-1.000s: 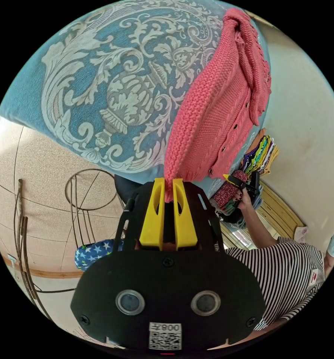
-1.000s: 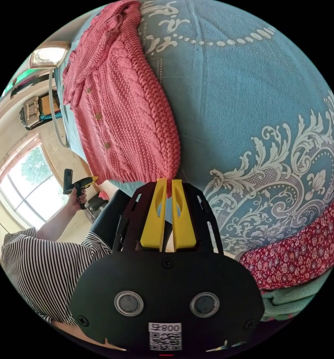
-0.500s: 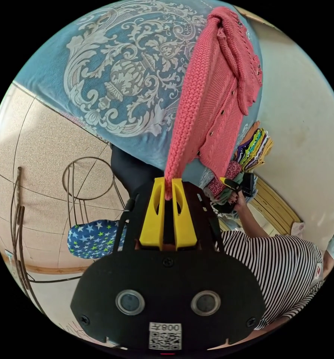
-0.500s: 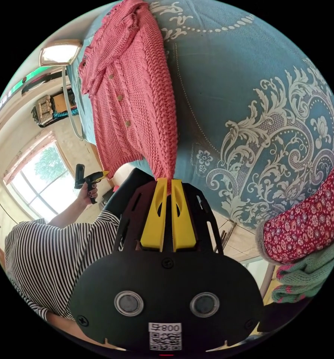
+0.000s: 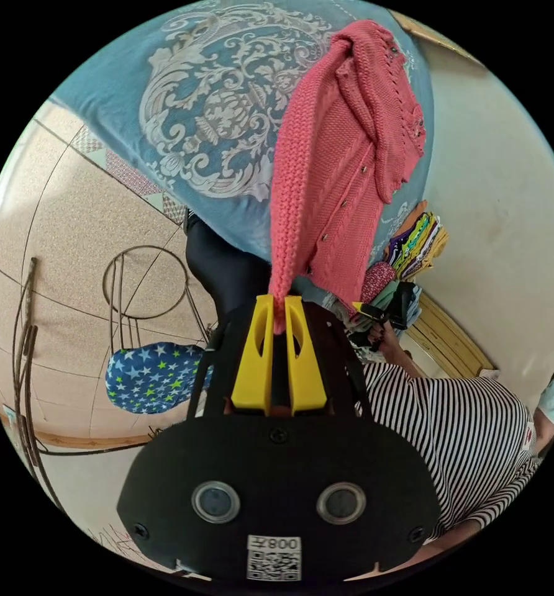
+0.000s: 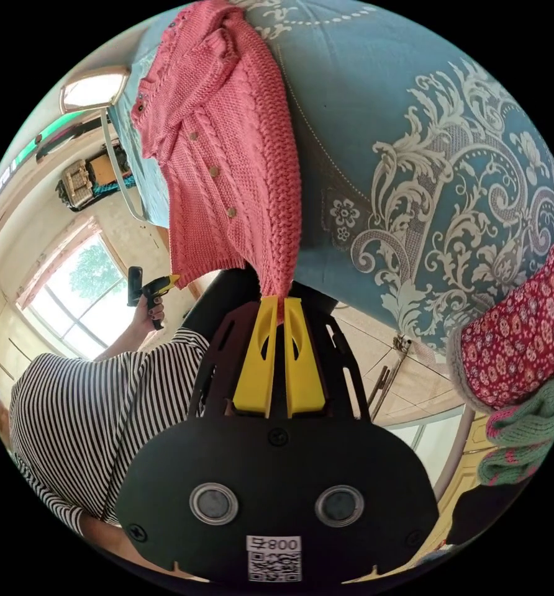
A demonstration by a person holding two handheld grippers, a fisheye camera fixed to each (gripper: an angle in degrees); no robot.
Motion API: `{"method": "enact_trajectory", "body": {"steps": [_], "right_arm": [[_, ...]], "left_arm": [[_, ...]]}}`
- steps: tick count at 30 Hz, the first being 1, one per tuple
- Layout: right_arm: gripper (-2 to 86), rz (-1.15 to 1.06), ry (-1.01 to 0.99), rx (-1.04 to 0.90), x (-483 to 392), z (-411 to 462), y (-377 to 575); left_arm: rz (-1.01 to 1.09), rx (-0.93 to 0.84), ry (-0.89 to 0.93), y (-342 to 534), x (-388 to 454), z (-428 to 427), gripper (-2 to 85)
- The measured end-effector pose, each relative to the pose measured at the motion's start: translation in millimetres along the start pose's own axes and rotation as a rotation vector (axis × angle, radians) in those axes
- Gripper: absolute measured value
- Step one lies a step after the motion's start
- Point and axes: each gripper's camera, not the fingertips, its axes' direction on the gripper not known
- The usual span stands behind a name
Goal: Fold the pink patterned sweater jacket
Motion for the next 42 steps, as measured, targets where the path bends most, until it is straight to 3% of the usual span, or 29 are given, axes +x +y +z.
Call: {"method": "enact_trajectory", "body": {"steps": [11,19,33,42], "right_arm": [[1.5,-0.332,0.044,0.179,-106,-129,-83],[1.6,-0.443,0.107,0.278,-171,-204,-159],[1.7,-0.497,0.187,0.331,-250,-282,-260],[1.9,-0.265,0.192,0.311,-239,-304,-349]], "left_arm": [[0.200,0.237,0.197,-102,52,-68,3.3],[0.269,0.372,0.244,-201,82,-111,3.4],[0.344,0.432,0.180,-357,140,-149,3.2],[0.185,0.445,0.146,-454,133,-131,4.2]]}}
